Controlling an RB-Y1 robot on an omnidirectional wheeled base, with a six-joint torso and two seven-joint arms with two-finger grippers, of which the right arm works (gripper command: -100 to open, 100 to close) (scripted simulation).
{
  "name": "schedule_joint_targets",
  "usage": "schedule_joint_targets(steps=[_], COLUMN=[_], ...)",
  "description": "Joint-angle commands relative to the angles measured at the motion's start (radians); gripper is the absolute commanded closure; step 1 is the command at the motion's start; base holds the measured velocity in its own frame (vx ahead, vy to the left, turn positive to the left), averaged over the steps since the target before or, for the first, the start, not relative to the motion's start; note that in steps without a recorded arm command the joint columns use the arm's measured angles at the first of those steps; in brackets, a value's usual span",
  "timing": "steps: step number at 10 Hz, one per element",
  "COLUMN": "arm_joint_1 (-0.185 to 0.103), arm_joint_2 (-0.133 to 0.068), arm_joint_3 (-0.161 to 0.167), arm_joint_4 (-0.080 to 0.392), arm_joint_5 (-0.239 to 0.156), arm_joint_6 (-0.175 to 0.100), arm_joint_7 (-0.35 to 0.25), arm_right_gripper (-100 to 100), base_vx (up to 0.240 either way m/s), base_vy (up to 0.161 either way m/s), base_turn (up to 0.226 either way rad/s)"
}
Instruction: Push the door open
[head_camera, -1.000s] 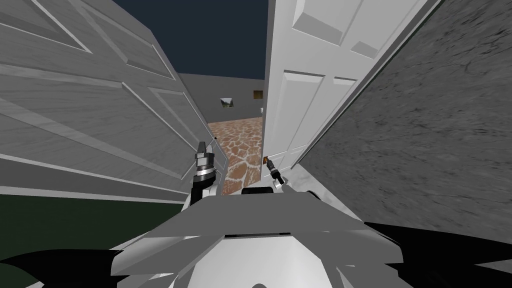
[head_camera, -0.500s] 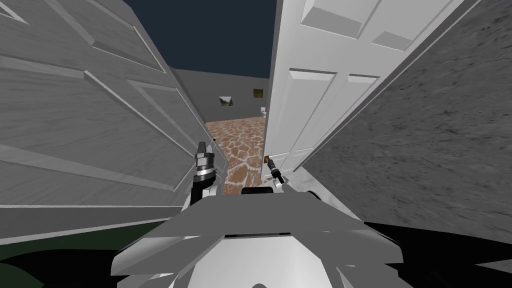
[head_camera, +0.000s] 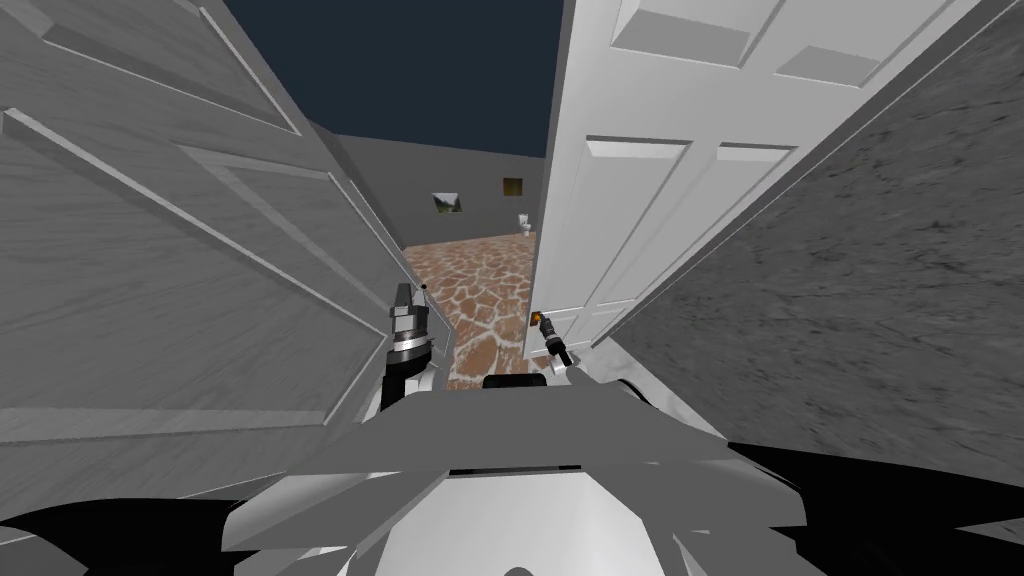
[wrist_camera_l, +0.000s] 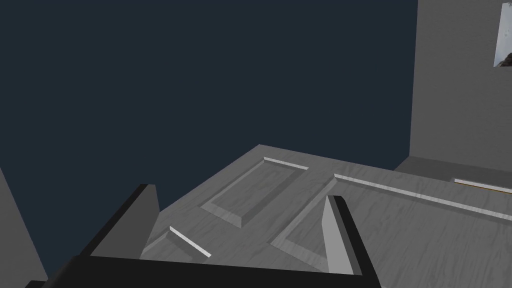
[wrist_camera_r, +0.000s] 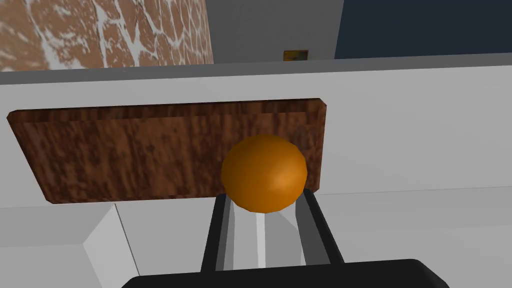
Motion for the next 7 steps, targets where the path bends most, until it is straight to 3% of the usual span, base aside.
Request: schedule_joint_targets(steps=[1,2,3,7], arm_joint_1=[0.020,0.021,0.018,0.018], arm_joint_2=[-0.010,-0.012,-0.009,-0.003], arm_joint_3=[-0.011,-0.032,-0.021,-0.018], arm_joint_4=[-0.041,-0.040,-0.037,-0.041], arm_joint_5=[-0.006,-0.018,-0.012,-0.011], arm_joint_6=[0.015,0.017,0.019,0.024], arm_joint_7=[0.005,0.016,0.010,0.008], arm_right_gripper=[100,100,-100,-100], base_vx=[0.135,0.146,-0.066,-0.224], base_vy=[0.091,0.092,0.082,0.010], base_turn=[-0.063,-0.058,-0.048,-0.034])
